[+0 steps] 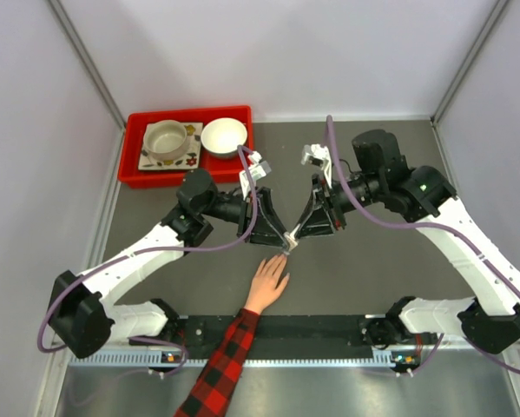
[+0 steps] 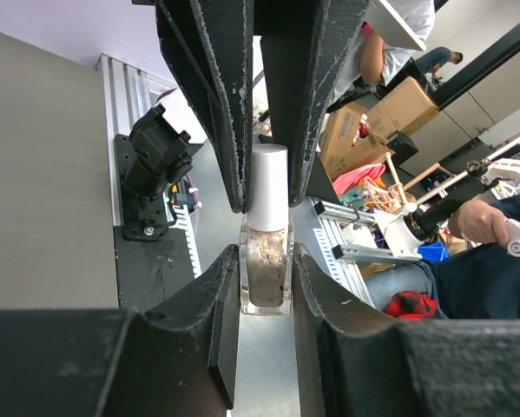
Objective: Paint the nails
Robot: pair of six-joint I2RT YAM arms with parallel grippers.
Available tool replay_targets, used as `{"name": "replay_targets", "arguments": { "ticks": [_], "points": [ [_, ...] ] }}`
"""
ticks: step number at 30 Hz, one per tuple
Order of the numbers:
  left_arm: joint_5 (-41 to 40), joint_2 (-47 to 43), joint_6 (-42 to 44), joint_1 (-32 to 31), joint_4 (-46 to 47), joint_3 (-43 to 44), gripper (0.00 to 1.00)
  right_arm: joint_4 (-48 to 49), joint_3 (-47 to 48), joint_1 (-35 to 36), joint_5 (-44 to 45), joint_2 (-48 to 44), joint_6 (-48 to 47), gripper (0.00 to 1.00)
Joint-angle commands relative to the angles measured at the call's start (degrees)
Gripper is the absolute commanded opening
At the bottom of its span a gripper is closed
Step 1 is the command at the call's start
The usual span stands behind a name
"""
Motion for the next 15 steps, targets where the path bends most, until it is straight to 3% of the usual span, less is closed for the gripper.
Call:
{"name": "replay_targets", "arguments": {
  "ticks": [1, 3, 4, 5, 6, 7, 8, 10, 11, 15],
  "points": [
    [0.9, -1.1, 0.4, 0.2, 3.3, 1.7, 0.00, 1.3, 1.9, 0.5, -1.0, -0.4, -0.4, 0.19],
    [0.4, -1.2, 2.7, 0.2, 2.4, 1.8, 0.00, 1.8, 2.0, 0.6, -0.3, -0.2, 1.0, 0.04],
    [-1.0, -1.3, 5.5, 0.2, -3.7, 3.1, 0.00, 1.9, 2.2, 0.6, 0.7, 0.2, 1.0, 0.00],
    [-3.0, -2.1, 10.2, 0.2, -11.5, 4.9, 0.00, 2.0, 2.0, 0.6, 1.3, 0.4, 4.1, 0.00],
    [-6.4, -2.5, 22.9, 0.2, -19.5, 6.9, 0.00, 2.0, 1.9, 0.6, 2.2, 0.8, 5.1, 0.00],
    [-10.0, -2.7, 28.6, -0.1, -34.5, 11.3, 0.00, 1.5, 1.7, 0.6, 5.6, 1.6, 6.1, 0.00],
    [-20.0, -2.6, 33.7, -0.2, -40.0, 13.2, 0.00, 1.4, 1.4, 0.6, 7.6, 2.3, 8.5, 0.00],
    [-31.9, -2.7, 44.3, -1.7, -47.4, 16.1, 0.00, 0.7, 1.2, 0.6, 13.2, 3.6, 10.7, 0.00],
    [-41.9, -3.7, 46.3, -2.4, -48.0, 16.2, 0.00, 1.7, 0.8, 0.6, 14.9, 4.2, 14.7, 0.00],
    [-56.9, -8.2, 52.0, -3.9, -36.0, 9.8, 0.00, 7.0, -1.5, 0.6, 20.9, 5.8, 26.0, 0.00]
  ]
}}
